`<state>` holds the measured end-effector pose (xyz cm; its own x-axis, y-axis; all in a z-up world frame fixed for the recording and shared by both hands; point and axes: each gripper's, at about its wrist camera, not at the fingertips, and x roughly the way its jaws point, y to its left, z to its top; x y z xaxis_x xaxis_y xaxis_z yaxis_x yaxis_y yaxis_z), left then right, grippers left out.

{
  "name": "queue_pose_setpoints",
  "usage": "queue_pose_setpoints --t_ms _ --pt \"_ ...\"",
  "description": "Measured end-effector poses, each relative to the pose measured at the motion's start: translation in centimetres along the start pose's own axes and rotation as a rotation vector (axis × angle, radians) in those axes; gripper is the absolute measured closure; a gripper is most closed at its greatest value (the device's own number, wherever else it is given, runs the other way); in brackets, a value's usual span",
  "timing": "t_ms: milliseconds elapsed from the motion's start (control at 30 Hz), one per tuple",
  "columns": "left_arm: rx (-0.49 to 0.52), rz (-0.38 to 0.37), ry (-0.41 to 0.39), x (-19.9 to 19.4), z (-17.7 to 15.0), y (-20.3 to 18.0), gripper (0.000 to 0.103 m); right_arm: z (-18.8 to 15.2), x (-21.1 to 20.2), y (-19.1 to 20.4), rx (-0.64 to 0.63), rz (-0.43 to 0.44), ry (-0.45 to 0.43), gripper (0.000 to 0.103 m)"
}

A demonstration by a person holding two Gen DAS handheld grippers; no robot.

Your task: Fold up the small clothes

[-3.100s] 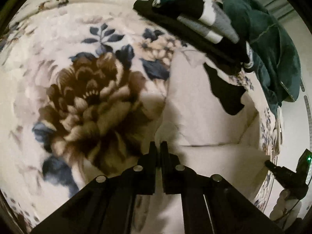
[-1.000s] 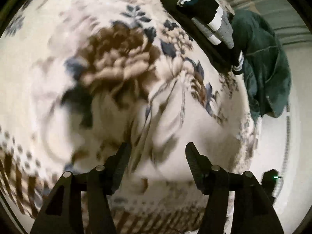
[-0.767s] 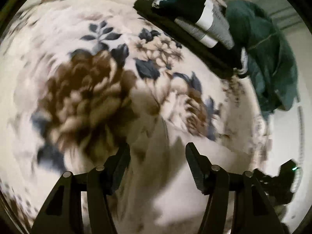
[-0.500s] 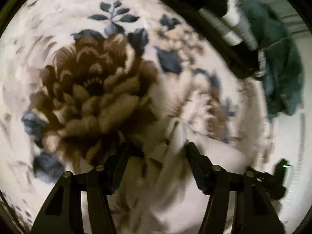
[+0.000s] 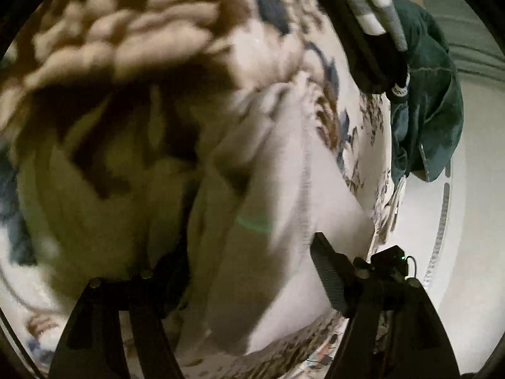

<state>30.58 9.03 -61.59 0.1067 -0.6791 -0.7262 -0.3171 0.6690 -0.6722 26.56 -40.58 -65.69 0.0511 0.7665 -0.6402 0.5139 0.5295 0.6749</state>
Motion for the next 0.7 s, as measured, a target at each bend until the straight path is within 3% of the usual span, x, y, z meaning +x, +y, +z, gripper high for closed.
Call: queue_pose_setpoints --t_ms 33,67,100,133,200,500,700 --pt "0.041 0.008 -0.016 -0.2 -0.2 -0.9 0.052 0.0 0.2 0.2 -0.005 0.005 0.005 0.039" --pt "0.063 0.027 -0.021 0.1 -0.4 -1.7 0.082 -0.1 0.5 0.5 -0.012 0.004 0.0 0.051" --pt "0.085 0.051 -0.026 0.0 -0.5 -2.3 0.089 -0.1 0.8 1.0 -0.031 -0.006 0.0 0.063" --pt "0.106 0.058 -0.049 -0.4 -0.8 -3.0 0.089 -0.3 0.9 1.6 -0.053 -0.029 -0.007 0.083" --pt "0.118 0.063 -0.083 -1.1 -1.3 -3.7 0.091 -0.8 0.5 2.4 -0.081 -0.048 -0.034 0.088" --pt "0.169 0.029 -0.156 -5.4 -1.6 -8.3 0.092 -2.4 -3.2 9.8 -0.195 -0.048 -0.123 0.091" --pt "0.216 -0.013 -0.223 -10.3 2.7 -13.4 0.092 -0.8 -6.6 17.3 -0.282 -0.015 -0.186 0.091"
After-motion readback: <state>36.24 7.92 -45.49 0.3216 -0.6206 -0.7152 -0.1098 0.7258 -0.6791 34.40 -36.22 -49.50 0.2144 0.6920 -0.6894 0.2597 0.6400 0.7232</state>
